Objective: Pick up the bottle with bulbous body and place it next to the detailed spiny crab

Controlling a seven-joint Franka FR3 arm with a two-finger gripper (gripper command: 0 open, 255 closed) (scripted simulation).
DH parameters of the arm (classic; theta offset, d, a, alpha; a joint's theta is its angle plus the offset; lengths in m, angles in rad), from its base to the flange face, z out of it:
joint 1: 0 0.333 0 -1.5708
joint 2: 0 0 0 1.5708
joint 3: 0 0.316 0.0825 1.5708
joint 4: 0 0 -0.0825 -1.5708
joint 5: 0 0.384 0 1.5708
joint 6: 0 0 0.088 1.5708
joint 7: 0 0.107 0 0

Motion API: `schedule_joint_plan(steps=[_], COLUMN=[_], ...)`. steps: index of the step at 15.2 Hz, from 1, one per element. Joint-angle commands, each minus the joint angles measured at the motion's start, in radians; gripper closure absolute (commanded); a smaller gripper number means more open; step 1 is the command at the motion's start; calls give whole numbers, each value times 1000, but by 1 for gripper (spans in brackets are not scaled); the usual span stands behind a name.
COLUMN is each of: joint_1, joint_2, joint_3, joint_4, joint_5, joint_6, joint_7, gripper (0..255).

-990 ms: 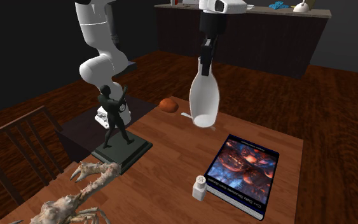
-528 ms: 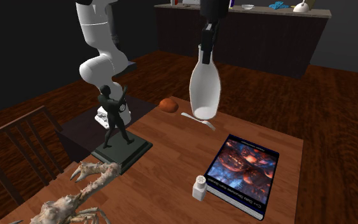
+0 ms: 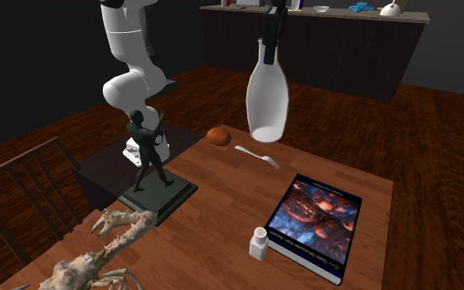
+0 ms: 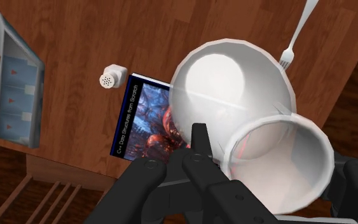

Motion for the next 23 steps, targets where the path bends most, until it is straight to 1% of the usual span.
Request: schedule_joint_plan(steps=[1,6,12,13,18,23], joint_1=[0,-1,-5,-5,-77,-147], joint_2=[14,60,140,147,85,62], joint_3=[0,-1,-3,-3,-54,-109], joint_4=[47,179,381,398,313,282], joint_5=[1,3,8,9,6,4], joint_6=[-33,-119,-241,-251,-226,-217], joint_7=[0,-3,-7,-8,-130,-257], gripper=[255,255,255,255,255,255])
